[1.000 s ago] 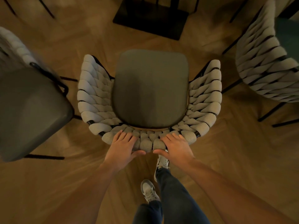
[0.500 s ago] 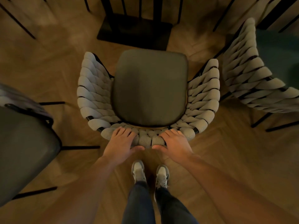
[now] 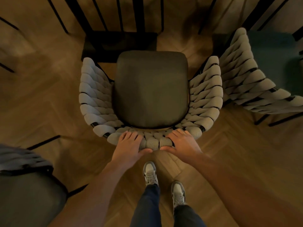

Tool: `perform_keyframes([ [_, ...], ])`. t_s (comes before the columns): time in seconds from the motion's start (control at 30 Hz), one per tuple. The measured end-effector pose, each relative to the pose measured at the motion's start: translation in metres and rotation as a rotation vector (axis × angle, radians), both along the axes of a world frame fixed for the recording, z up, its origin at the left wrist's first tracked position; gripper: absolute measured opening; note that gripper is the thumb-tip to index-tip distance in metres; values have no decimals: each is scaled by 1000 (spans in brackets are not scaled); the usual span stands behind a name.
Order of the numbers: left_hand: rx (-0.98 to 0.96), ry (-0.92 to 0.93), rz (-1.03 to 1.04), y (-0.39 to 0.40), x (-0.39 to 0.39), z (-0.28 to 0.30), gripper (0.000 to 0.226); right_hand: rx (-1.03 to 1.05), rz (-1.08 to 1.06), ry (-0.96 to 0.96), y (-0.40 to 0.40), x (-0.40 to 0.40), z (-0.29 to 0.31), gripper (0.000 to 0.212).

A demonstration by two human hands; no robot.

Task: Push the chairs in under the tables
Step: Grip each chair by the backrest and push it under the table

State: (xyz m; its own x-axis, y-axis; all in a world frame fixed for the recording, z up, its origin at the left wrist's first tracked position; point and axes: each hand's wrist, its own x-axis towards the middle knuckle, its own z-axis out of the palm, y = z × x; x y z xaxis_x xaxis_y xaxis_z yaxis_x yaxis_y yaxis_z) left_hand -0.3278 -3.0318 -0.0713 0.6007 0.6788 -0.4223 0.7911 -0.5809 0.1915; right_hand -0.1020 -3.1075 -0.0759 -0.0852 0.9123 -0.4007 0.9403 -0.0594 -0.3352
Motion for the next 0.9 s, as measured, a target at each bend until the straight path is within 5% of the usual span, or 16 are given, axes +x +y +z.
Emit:
perform_keyframes([
  [0.17, 33, -54, -21, 34, 10, -4, 76, 7, -23, -11, 30, 9, 1, 82],
  [0.9, 66, 14, -24, 111, 80, -5, 70, 15, -39, -12, 112, 80, -3, 67],
])
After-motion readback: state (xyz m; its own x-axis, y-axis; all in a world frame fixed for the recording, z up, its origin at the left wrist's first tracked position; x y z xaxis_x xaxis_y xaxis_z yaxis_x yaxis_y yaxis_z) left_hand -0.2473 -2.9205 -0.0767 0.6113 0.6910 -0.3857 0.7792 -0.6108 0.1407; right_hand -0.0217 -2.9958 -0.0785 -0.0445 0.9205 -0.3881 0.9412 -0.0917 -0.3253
